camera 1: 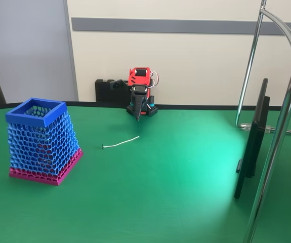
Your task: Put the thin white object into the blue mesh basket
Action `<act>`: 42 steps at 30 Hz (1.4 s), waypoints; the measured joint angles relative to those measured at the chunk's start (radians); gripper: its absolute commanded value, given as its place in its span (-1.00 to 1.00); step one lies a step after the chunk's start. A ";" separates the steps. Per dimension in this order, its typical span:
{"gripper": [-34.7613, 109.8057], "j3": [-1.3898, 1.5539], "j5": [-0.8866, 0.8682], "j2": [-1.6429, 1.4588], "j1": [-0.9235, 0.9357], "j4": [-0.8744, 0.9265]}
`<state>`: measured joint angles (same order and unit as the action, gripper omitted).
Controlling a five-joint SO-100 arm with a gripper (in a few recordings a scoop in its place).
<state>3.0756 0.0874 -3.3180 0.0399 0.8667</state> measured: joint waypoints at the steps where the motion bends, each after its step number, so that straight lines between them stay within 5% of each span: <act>1: -0.51 0.000 0.000 0.000 0.000 0.000; 25: -0.51 0.000 0.000 0.005 0.000 -0.003; 42: -0.51 -0.282 0.000 0.499 0.115 -0.126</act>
<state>2.7934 0.0874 -2.8195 0.1549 0.7409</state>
